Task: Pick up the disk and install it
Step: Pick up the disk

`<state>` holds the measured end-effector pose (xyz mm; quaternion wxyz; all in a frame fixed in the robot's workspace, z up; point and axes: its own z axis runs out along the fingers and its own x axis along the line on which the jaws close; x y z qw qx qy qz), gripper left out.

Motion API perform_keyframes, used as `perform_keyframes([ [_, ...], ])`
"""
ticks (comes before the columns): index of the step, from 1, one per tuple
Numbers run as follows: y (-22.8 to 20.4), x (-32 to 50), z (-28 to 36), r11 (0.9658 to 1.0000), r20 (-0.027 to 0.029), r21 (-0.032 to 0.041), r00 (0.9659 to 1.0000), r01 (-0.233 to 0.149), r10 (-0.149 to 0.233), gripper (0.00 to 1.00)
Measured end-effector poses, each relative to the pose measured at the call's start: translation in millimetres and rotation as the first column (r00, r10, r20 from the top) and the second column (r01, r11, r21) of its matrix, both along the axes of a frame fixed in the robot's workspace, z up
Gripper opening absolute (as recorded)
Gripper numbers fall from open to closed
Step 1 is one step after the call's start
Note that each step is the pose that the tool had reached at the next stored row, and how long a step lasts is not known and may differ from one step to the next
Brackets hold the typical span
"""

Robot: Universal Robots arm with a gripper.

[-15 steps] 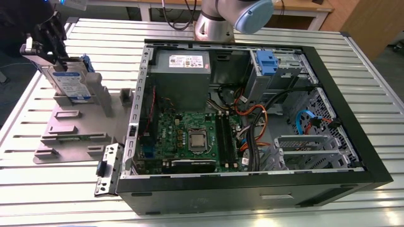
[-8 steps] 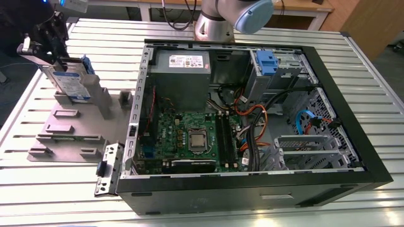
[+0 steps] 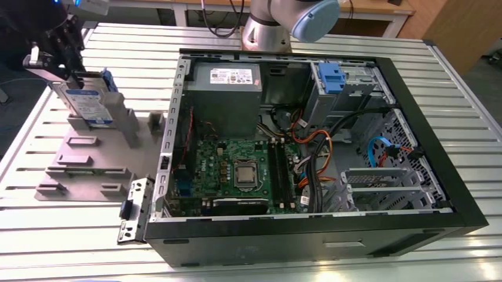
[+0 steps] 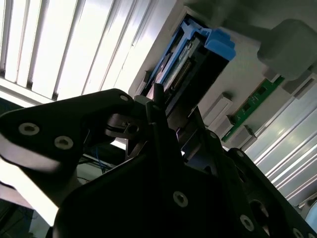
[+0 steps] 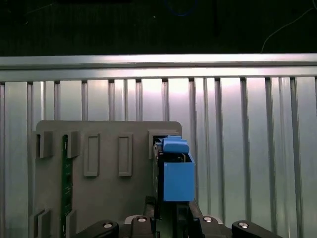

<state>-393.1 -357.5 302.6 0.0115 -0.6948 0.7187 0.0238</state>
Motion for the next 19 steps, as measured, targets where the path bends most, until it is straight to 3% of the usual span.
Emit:
perform_keyframes([
  [3, -0.1, 0.0, -0.1, 0.9999, 0.0002, 0.0001, 0.9999, -0.016, 0.016, 0.35],
  [11, -0.1, 0.1, 2.9, 0.9999, 0.0005, -0.0019, 0.9999, -0.016, 0.016, 0.35],
  [19, -0.1, 0.0, 1.6, 0.9999, 0.0001, -0.0021, 0.9999, -0.016, 0.016, 0.35],
])
